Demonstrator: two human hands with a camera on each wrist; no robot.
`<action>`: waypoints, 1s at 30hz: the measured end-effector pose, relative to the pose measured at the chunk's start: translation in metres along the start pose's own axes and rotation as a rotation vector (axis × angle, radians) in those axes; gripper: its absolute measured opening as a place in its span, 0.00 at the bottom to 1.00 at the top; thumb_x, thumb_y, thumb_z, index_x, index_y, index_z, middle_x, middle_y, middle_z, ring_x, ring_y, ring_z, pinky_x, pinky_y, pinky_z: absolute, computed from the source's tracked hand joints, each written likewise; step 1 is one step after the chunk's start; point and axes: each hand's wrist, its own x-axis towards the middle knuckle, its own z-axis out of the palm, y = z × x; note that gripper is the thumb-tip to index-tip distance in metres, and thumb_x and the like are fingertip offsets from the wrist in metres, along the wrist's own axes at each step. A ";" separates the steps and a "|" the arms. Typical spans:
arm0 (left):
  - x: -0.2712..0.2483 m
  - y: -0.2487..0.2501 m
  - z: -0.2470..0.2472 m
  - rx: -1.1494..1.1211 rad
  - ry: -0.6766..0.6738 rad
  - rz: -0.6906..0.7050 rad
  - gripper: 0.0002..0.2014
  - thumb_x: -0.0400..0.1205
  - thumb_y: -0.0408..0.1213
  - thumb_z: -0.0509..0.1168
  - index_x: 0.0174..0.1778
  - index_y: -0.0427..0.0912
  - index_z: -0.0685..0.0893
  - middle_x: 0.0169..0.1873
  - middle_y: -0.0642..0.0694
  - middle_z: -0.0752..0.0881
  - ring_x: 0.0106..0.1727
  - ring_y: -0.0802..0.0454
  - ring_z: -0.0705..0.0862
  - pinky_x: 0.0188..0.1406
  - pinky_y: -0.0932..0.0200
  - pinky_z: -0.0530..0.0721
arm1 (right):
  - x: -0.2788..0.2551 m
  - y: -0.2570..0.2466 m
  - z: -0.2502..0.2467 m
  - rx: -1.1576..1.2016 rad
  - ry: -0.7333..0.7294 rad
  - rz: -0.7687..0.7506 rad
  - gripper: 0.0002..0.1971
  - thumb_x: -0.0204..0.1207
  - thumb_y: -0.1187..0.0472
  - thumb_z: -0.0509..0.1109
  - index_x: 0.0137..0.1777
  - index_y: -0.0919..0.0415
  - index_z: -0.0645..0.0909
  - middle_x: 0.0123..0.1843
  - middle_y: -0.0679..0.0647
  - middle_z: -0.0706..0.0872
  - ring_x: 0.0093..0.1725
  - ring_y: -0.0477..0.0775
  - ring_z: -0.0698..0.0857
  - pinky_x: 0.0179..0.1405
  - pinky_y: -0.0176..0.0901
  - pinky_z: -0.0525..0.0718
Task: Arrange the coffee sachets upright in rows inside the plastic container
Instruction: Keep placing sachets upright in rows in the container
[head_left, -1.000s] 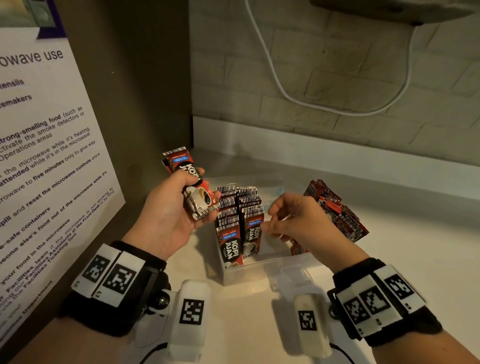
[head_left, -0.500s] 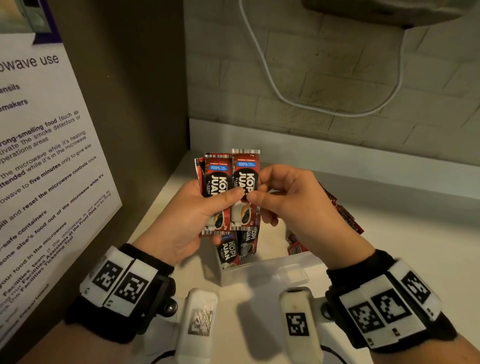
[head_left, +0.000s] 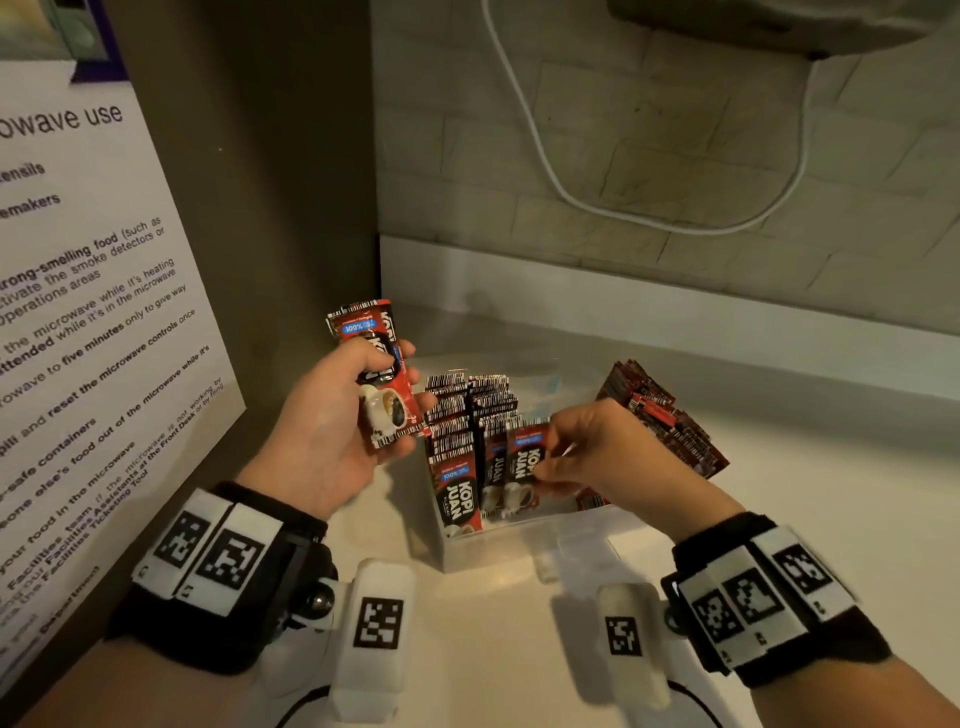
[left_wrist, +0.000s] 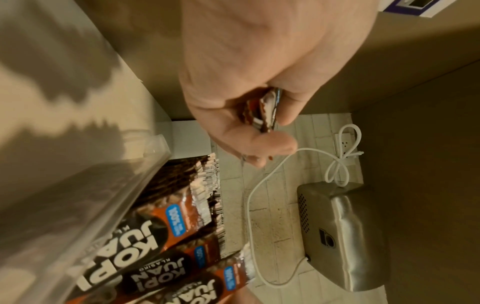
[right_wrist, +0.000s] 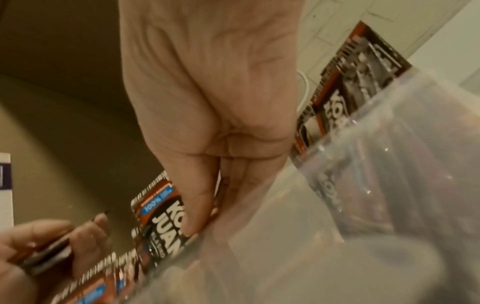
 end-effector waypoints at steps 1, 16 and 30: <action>0.000 0.000 0.000 0.002 0.002 0.000 0.10 0.82 0.36 0.56 0.42 0.47 0.83 0.27 0.52 0.84 0.29 0.54 0.85 0.15 0.69 0.73 | 0.003 0.003 0.003 -0.020 -0.006 0.000 0.03 0.70 0.76 0.74 0.41 0.72 0.84 0.37 0.61 0.90 0.36 0.57 0.91 0.40 0.47 0.91; 0.002 -0.004 0.001 0.005 0.000 -0.001 0.09 0.82 0.35 0.57 0.44 0.47 0.83 0.27 0.52 0.84 0.28 0.55 0.85 0.15 0.68 0.74 | 0.011 0.007 0.017 -0.136 0.016 -0.003 0.09 0.64 0.72 0.81 0.39 0.73 0.83 0.35 0.59 0.90 0.27 0.43 0.86 0.33 0.35 0.88; 0.000 -0.004 0.002 0.016 -0.040 0.012 0.10 0.83 0.33 0.57 0.49 0.45 0.84 0.32 0.50 0.86 0.32 0.54 0.87 0.16 0.63 0.78 | 0.008 0.009 0.016 -0.150 0.079 -0.047 0.13 0.60 0.66 0.84 0.36 0.62 0.81 0.35 0.60 0.89 0.29 0.49 0.85 0.35 0.40 0.87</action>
